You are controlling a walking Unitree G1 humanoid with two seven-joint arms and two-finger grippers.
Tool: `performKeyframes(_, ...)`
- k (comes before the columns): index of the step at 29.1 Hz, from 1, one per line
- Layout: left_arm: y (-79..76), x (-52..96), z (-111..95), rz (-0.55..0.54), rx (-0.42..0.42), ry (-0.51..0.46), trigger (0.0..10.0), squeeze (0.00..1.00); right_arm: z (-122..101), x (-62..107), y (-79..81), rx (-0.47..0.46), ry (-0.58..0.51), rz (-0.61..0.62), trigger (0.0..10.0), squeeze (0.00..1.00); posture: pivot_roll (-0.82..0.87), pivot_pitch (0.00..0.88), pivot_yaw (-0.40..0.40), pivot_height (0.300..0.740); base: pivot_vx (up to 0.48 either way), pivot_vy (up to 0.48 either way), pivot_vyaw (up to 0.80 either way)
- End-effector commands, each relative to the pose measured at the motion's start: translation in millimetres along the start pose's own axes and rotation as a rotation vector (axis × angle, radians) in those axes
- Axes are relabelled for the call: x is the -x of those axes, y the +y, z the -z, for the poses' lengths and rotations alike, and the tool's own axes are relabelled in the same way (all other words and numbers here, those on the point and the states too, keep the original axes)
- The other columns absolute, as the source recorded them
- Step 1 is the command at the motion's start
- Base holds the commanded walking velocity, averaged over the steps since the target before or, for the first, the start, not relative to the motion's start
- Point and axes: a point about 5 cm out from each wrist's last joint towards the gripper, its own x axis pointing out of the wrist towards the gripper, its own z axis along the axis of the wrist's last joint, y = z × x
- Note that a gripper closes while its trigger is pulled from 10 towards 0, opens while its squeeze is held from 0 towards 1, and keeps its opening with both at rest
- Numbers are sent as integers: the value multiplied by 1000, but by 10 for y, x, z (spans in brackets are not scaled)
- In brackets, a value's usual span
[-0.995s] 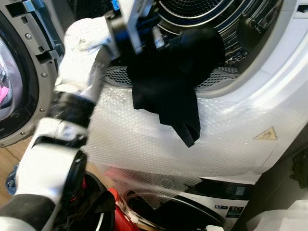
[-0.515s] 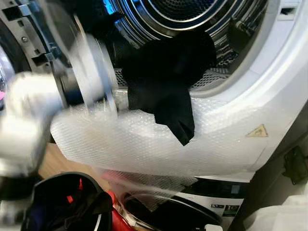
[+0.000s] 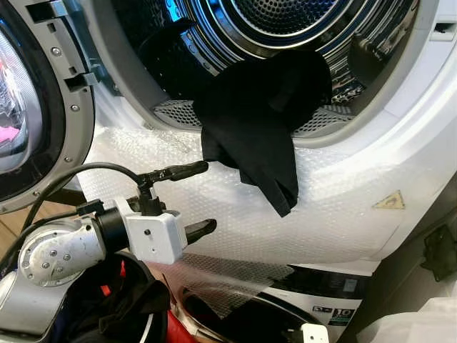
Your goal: Clothes washing
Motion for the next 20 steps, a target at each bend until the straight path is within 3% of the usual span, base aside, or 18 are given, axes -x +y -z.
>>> performKeyframes(1,-27,-11,17,23,-32,0,10000,1000,29,4,31,3,9,-5,10000,0,288,0,61,740,0,0,0)
performKeyframes(2,-20,-33,15,21,-51,-7,10000,0,32,5,27,4,9,-4,10000,0,289,0,56,740,0,0,0)
performKeyframes(5,42,-136,-35,17,-148,-53,10000,0,38,7,20,11,11,-6,10000,0,287,0,53,740,0,0,0)
performKeyframes(12,22,-275,173,89,-152,-21,10000,0,6,0,20,35,2,-11,10000,0,265,0,51,740,0,0,0)
performKeyframes(20,120,-339,382,43,-176,-3,10000,0,30,8,-1,21,7,0,10000,0,238,0,62,740,0,0,0)
